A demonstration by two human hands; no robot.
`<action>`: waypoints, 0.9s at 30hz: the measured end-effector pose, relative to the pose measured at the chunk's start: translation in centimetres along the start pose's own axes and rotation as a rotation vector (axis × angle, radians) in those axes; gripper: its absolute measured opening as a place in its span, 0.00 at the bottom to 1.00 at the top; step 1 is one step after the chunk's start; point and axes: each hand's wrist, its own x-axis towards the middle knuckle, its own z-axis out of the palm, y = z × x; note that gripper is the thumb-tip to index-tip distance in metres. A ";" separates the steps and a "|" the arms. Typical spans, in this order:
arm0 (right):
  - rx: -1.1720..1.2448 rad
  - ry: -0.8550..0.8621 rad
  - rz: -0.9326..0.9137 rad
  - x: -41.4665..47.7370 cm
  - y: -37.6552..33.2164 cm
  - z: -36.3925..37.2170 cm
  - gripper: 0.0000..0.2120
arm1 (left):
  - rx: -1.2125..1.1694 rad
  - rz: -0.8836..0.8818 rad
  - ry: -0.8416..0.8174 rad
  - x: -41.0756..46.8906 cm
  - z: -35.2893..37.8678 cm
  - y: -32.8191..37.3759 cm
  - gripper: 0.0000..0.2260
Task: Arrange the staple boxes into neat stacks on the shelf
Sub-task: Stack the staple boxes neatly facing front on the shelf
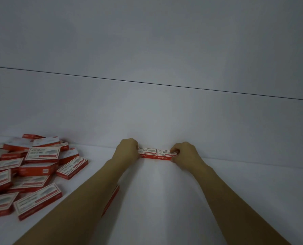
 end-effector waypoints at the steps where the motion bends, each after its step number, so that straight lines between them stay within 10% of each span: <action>1: -0.042 -0.034 -0.014 0.0 -0.4 -0.2 0.15 | 0.021 0.003 -0.010 -0.1 -0.1 0.0 0.07; 27: -0.147 -0.265 -0.602 -3.9 -20.4 3.5 0.20 | 0.381 -0.334 0.205 -14.0 -15.2 -13.0 0.08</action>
